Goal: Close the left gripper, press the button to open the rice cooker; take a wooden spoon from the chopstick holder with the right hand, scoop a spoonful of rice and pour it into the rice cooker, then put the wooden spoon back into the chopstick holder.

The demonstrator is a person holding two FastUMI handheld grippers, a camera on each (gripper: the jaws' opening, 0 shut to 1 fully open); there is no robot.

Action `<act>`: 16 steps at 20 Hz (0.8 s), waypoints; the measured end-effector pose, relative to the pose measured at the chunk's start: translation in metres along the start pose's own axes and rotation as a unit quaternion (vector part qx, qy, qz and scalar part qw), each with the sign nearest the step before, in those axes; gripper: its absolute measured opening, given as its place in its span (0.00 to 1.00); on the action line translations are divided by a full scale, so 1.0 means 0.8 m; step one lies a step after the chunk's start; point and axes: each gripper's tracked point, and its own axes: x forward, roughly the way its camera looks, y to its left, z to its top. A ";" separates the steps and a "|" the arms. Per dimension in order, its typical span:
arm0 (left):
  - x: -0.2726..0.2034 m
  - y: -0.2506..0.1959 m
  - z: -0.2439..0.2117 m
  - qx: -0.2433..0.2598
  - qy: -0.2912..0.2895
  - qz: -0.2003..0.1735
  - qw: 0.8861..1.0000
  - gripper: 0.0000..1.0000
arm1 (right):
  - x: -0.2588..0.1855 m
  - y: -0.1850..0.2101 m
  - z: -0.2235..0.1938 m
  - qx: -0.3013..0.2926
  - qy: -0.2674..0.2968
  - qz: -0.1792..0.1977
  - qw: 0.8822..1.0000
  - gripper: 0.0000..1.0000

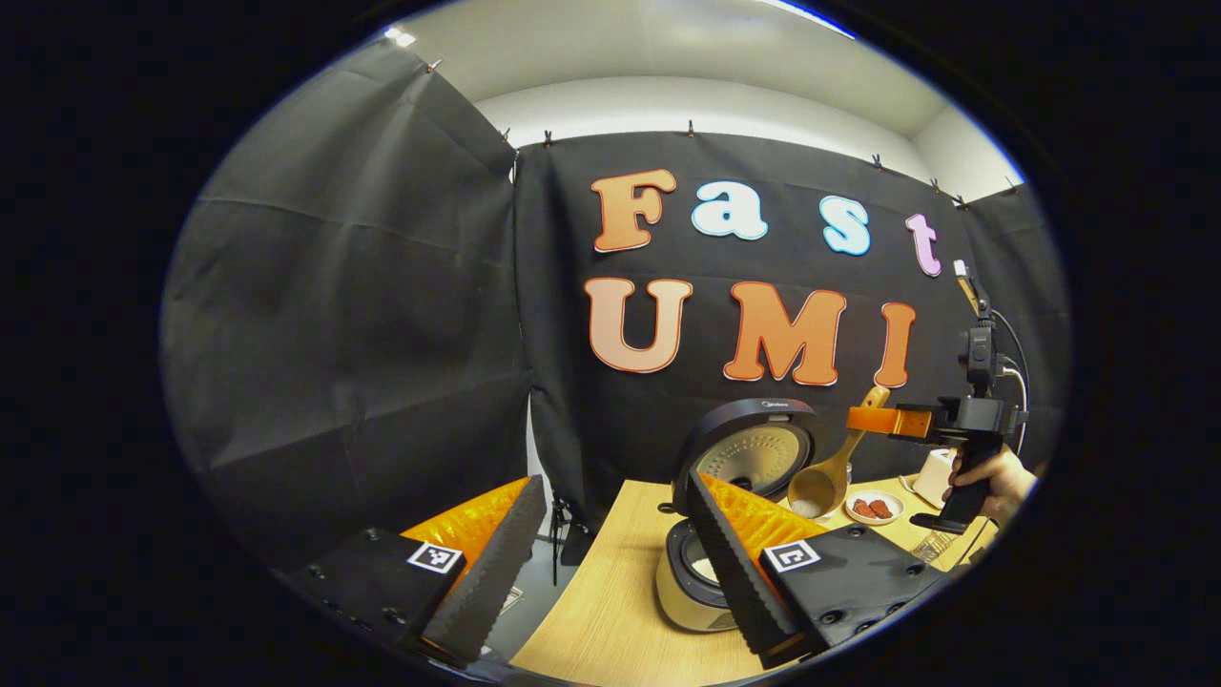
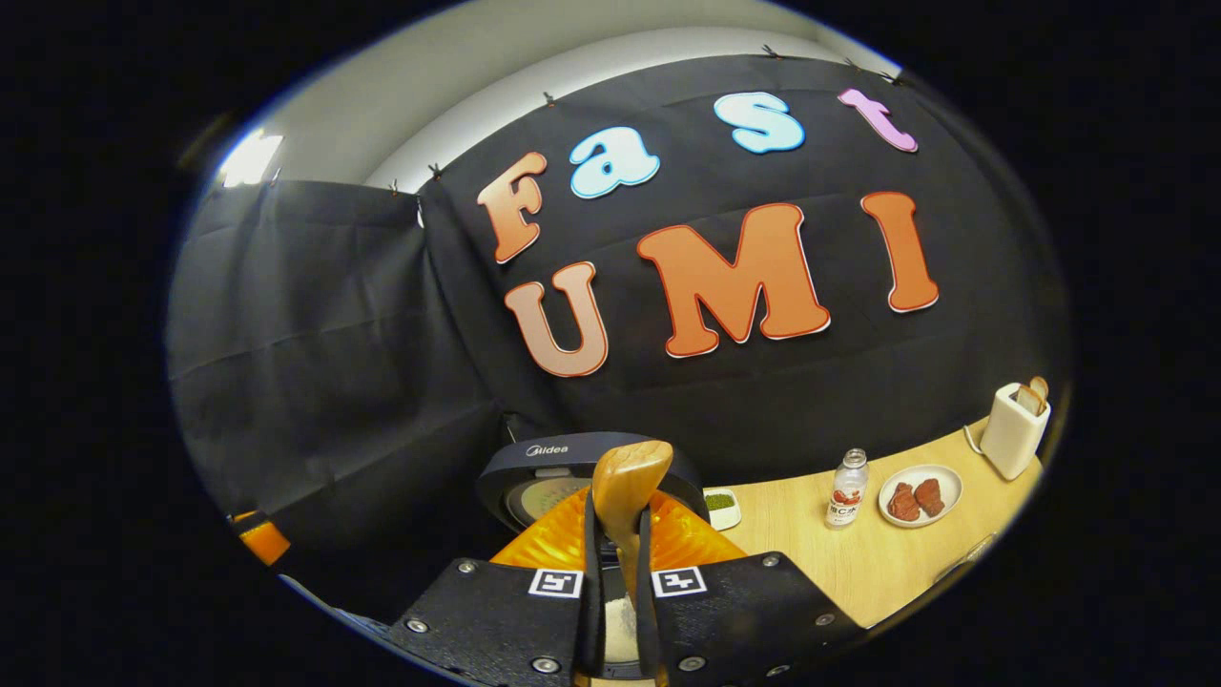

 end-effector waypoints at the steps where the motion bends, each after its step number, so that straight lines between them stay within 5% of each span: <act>1: 0.000 0.000 0.000 0.000 0.000 0.000 1.000 1.00 | 0.001 0.004 -0.003 -0.011 0.001 0.004 1.000 0.12; 11: -0.002 0.000 -0.004 0.009 0.004 0.005 1.000 1.00 | 0.008 0.035 -0.039 -0.125 0.016 0.025 0.992 0.12; 16: -0.005 0.000 -0.005 0.007 0.006 0.009 1.000 1.00 | 0.005 0.030 -0.054 -0.111 0.024 0.026 0.993 0.12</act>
